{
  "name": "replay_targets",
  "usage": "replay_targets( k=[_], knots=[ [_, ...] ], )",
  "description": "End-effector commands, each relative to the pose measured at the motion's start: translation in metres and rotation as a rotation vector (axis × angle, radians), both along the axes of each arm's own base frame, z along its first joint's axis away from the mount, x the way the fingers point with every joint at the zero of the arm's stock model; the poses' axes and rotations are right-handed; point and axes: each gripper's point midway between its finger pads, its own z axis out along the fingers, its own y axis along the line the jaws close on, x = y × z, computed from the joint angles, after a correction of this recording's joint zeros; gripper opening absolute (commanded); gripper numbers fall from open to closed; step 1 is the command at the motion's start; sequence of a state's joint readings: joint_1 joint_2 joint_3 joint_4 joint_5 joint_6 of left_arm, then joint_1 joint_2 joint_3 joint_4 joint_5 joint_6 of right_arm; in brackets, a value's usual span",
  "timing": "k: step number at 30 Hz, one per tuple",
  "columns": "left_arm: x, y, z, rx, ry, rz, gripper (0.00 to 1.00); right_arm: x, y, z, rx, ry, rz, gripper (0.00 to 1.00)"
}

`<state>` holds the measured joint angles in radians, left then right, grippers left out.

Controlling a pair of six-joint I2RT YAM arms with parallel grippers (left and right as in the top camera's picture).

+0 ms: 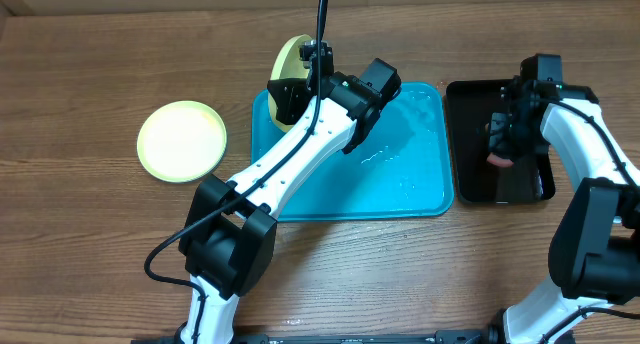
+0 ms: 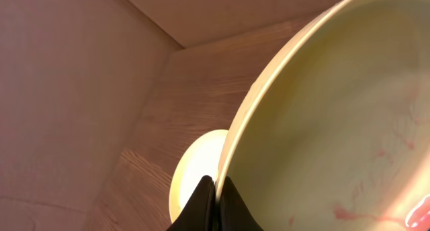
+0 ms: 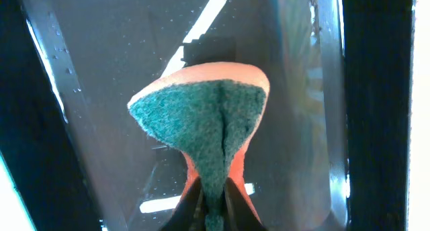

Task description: Clean dirty plates on tray and stack at the side

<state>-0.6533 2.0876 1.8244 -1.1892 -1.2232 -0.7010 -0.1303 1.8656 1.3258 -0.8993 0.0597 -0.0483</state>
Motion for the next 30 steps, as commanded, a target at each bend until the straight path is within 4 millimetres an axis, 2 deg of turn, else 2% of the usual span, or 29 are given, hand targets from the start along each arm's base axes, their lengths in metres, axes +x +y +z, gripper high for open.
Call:
replay_targets(
  k=[1, 6, 9, 11, 14, 17, 18, 23, 26, 30],
  knots=[
    [-0.001, 0.002, 0.022, 0.010, -0.083, 0.011, 0.04, 0.000, -0.003, -0.002, -0.017, -0.008, 0.023, 0.18],
    [0.000, 0.002, 0.023, 0.015, -0.087, 0.012, 0.04, 0.006, -0.003, -0.001, -0.016, -0.033, 0.026, 0.40],
    [-0.001, 0.002, 0.024, 0.020, -0.082, 0.008, 0.04, 0.019, 0.003, 0.011, 0.019, -0.079, 0.035, 0.50],
    [-0.001, 0.000, 0.026, 0.028, -0.072, 0.000, 0.04, 0.034, 0.009, 0.031, 0.061, -0.128, 0.048, 0.57],
    [-0.003, -0.003, 0.032, 0.043, -0.082, -0.009, 0.04, 0.057, 0.016, 0.071, 0.107, -0.213, 0.063, 0.77],
    [-0.005, -0.011, 0.037, 0.065, -0.103, -0.025, 0.04, 0.074, 0.019, 0.110, 0.128, -0.289, 0.062, 0.89],
    [-0.006, -0.014, 0.040, 0.077, -0.113, -0.033, 0.04, 0.079, 0.018, 0.125, 0.129, -0.314, 0.058, 0.90],
    [-0.011, -0.025, 0.049, 0.115, -0.148, -0.057, 0.04, 0.084, 0.019, 0.153, 0.131, -0.354, 0.061, 0.94],
    [-0.012, -0.028, 0.051, 0.126, -0.157, -0.062, 0.04, 0.085, 0.022, 0.158, 0.149, -0.365, 0.068, 1.00],
    [-0.012, -0.026, 0.057, 0.154, -0.182, -0.056, 0.04, 0.086, 0.023, 0.159, 0.160, -0.369, 0.049, 1.00]
  ],
)
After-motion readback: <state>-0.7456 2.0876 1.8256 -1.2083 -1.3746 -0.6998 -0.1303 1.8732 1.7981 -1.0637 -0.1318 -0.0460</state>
